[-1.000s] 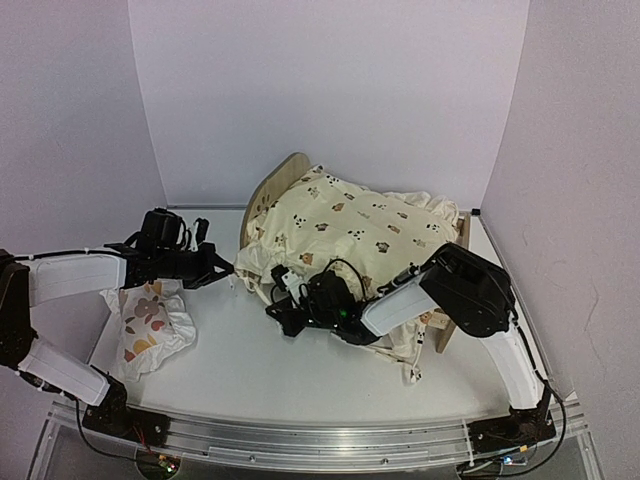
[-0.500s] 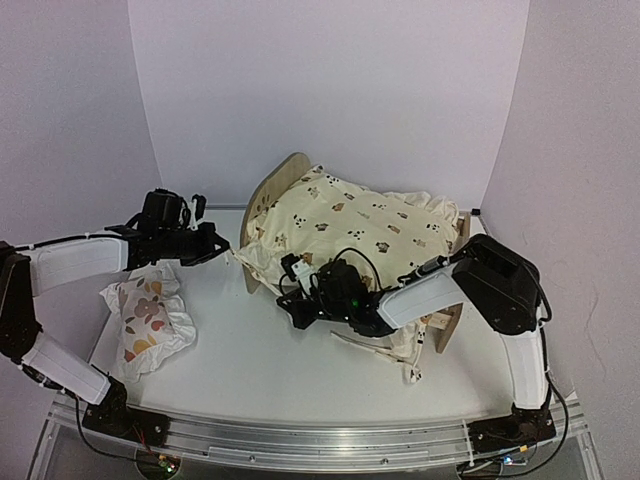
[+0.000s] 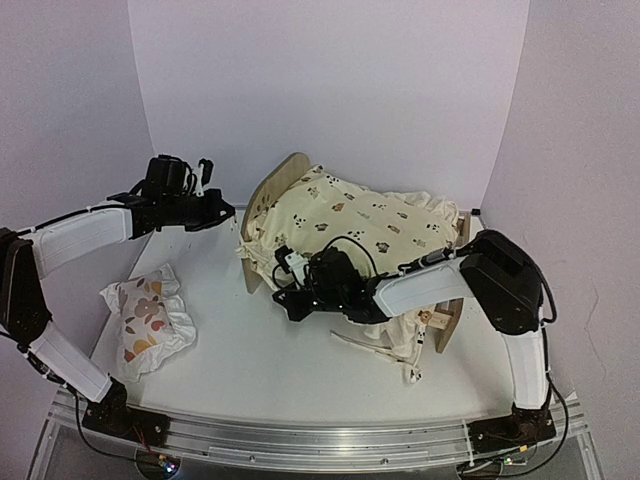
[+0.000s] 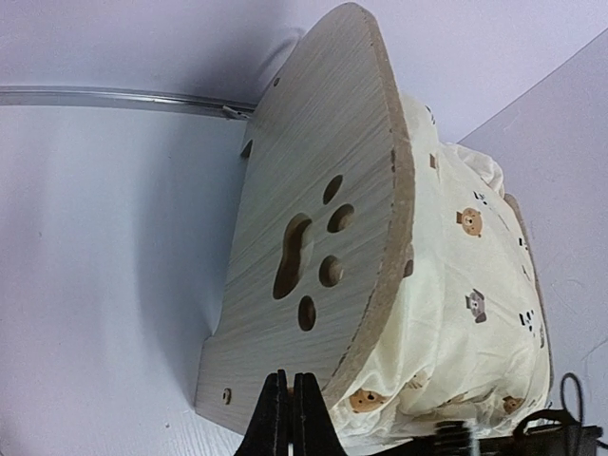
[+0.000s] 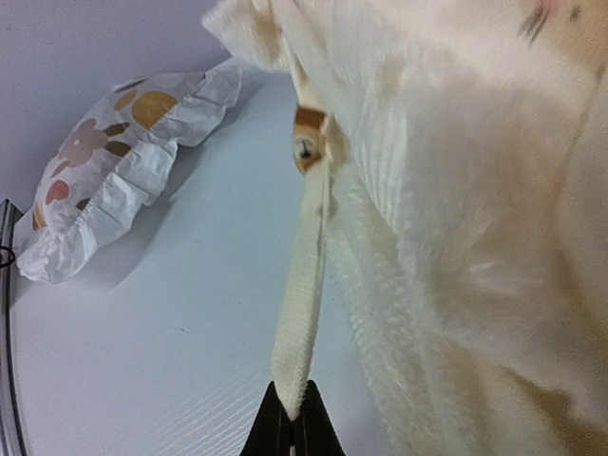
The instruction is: Set up the pet bed
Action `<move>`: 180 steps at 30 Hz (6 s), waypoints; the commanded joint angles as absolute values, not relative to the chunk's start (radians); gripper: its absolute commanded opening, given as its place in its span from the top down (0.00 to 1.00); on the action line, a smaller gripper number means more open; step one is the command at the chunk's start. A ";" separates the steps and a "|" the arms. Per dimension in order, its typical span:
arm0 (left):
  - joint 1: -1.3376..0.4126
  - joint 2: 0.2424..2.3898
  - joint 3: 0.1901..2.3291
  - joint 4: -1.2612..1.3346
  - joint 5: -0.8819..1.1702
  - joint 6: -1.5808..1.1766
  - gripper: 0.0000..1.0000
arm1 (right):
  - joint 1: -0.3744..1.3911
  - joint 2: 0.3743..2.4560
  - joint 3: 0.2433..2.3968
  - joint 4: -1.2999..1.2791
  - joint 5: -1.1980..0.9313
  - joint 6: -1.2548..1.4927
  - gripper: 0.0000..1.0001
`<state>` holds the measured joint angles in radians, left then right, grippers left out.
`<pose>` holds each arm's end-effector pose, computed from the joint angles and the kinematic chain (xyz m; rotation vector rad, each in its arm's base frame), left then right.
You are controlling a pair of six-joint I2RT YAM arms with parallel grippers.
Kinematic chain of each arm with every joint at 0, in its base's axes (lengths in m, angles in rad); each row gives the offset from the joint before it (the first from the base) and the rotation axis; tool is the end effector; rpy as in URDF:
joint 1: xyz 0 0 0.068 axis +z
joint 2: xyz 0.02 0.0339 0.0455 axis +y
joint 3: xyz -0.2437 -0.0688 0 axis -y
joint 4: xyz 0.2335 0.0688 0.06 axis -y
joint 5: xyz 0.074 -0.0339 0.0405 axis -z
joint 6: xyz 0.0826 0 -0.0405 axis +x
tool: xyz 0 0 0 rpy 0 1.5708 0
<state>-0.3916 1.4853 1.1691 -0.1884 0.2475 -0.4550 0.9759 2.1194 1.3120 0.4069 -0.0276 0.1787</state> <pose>0.3386 -0.1617 0.2662 0.0894 2.1499 -0.7635 0.2761 0.4121 0.1332 -0.8149 1.8866 0.7668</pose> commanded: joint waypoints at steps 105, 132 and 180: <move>-1.214 1.998 1.621 -0.119 0.039 0.653 0.27 | 0.437 1.299 1.166 -0.782 0.310 0.352 0.41; -1.223 2.107 1.667 0.172 -0.086 0.746 1.00 | 0.438 1.067 1.060 -0.844 0.051 0.313 0.36; -1.166 1.971 1.827 0.241 -0.143 0.544 1.00 | 0.574 1.055 0.517 0.172 -0.110 0.058 0.54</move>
